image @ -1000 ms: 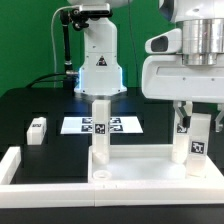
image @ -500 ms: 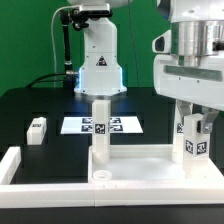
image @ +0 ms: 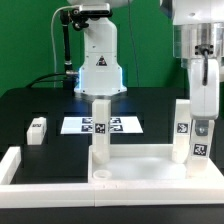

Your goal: Assemble desk

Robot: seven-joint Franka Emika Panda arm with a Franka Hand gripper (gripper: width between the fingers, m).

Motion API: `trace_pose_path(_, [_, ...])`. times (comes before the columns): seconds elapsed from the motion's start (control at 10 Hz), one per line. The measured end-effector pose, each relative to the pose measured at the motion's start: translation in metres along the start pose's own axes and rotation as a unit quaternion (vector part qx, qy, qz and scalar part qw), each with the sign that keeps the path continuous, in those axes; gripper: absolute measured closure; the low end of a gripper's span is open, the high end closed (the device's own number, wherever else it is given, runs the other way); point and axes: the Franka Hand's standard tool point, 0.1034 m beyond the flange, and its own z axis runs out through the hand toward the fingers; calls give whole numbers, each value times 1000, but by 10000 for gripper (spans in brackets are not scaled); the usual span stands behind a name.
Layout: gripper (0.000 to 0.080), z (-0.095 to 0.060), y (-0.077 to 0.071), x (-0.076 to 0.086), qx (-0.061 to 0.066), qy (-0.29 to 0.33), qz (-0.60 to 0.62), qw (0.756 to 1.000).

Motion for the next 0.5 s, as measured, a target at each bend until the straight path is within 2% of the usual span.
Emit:
trace_pose_path(0.1, [506, 0, 3, -3, 7, 8, -43, 999])
trace_pose_path(0.2, [506, 0, 2, -1, 4, 6, -54, 998])
trace_pose_path(0.3, [449, 0, 2, 0, 5, 7, -55, 998])
trace_pose_path(0.4, [449, 0, 3, 1, 4, 13, -88, 996])
trace_pose_path(0.5, [245, -2, 4, 4, -4, 33, -205, 978])
